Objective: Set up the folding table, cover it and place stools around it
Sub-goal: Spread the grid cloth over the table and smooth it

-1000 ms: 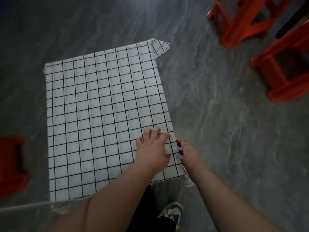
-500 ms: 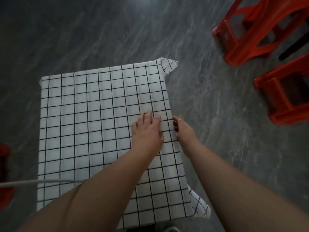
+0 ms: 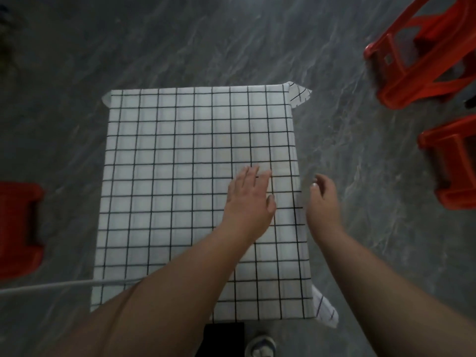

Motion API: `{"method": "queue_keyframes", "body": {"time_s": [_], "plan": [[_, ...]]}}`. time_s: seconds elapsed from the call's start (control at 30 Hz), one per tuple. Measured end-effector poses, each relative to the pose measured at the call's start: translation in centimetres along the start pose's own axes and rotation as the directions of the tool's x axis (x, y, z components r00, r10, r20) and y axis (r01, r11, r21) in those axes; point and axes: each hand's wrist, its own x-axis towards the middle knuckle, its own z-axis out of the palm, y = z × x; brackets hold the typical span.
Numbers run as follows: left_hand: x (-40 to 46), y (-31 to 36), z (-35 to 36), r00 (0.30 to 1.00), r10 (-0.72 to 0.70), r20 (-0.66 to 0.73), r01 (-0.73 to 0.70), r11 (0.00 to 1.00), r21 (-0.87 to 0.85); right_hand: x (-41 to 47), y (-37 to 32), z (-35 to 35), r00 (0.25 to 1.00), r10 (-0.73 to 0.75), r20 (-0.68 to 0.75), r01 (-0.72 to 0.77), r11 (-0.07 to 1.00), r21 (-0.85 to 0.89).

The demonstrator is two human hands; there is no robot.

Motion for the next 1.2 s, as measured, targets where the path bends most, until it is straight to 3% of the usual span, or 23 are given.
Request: {"method": "queue_keyframes", "body": {"time_s": [0.07,0.2,0.27,0.37,0.43,0.63,0.73,0.93,1.07,1.2], "plan": [[-3.2,-1.8,-0.5,1.000,-0.013,-0.014,0.014,0.999,0.039,-3.3,0.3,-0.8,0.996,-0.094,0.009,0.095,0.994,-0.048],[-11.0,-6.9,-1.3,0.994,-0.094,-0.060,0.098,0.994,0.058,-10.5,2.1,-0.7,0.943,-0.264,0.201,0.309,0.918,-0.247],[-14.9,-10.2,-1.5,0.987,-0.090,-0.133,0.103,0.990,0.093,-13.5,3.7,-0.1,0.889,-0.342,0.304,0.444,0.804,-0.394],[-18.8,-16.1,-1.0,0.980,-0.088,-0.180,0.125,0.971,0.204,-15.4,6.6,0.8,0.796,-0.408,0.448,0.605,0.525,-0.599],[-20.2,-19.5,-0.3,0.979,-0.126,-0.157,0.164,0.952,0.257,-15.3,8.5,1.5,0.774,-0.400,0.491,0.632,0.429,-0.646],[-20.6,-23.4,2.2,0.980,-0.110,-0.164,0.154,0.945,0.289,-13.9,10.7,2.5,0.786,-0.377,0.490,0.603,0.294,-0.742],[-21.0,-23.7,2.2,0.983,-0.101,-0.151,0.145,0.938,0.314,-13.9,10.6,2.0,0.786,-0.368,0.497,0.604,0.281,-0.746],[-20.7,-23.2,1.4,0.981,-0.113,-0.157,0.149,0.959,0.241,-14.3,9.2,2.3,0.832,-0.316,0.456,0.550,0.365,-0.751],[-19.7,-22.0,-1.0,0.961,-0.091,-0.261,0.127,0.984,0.123,-14.1,6.4,2.4,0.821,-0.402,0.406,0.561,0.434,-0.705],[-14.9,-21.5,-3.1,0.959,-0.031,-0.280,0.075,0.986,0.148,-10.9,3.0,4.2,0.801,-0.432,0.414,0.583,0.405,-0.705]]}}
